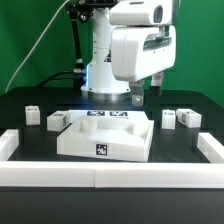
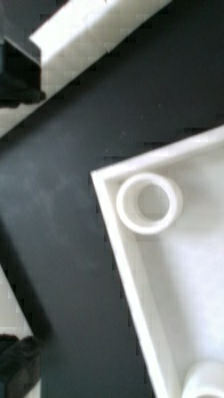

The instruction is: Assemble one leg

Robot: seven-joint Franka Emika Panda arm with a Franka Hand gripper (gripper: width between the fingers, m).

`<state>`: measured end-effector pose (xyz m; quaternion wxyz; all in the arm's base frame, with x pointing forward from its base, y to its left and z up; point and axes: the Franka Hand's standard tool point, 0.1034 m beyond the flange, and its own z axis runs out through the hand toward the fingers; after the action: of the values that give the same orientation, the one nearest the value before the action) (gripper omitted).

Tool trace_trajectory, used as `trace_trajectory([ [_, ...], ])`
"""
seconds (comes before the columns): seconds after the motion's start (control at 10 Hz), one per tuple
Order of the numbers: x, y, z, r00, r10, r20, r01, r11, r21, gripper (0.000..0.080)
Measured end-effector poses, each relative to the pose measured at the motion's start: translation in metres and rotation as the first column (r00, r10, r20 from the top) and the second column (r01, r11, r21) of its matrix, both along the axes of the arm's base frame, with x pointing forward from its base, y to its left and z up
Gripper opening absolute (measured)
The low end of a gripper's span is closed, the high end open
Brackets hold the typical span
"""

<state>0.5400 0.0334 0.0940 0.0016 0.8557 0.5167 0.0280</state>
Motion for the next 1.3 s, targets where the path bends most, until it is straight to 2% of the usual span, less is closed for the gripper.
trace_trajectory([
  [0.2, -0.011, -0.002, -0.012, 1.000, 0.012, -0.022, -0.012, 1.000, -0.004, 0.0650],
  [0.6, -0.011, -0.001, -0.012, 1.000, 0.023, -0.021, -0.024, 1.000, -0.006, 0.0650],
  [0.8, -0.031, -0.001, -0.022, 0.995, 0.084, -0.051, -0.086, 0.996, -0.021, 0.0650],
  [1.0, -0.069, -0.010, -0.037, 0.985, 0.150, -0.089, -0.153, 0.988, -0.020, 0.0650],
  [1.1, -0.081, -0.017, -0.043, 0.981, 0.159, -0.109, -0.162, 0.987, -0.017, 0.0650],
  [1.2, -0.086, -0.020, -0.045, 0.981, 0.155, -0.119, -0.158, 0.987, -0.015, 0.0650],
  [1.3, -0.084, -0.019, -0.044, 0.981, 0.157, -0.115, -0.159, 0.987, -0.016, 0.0650],
])
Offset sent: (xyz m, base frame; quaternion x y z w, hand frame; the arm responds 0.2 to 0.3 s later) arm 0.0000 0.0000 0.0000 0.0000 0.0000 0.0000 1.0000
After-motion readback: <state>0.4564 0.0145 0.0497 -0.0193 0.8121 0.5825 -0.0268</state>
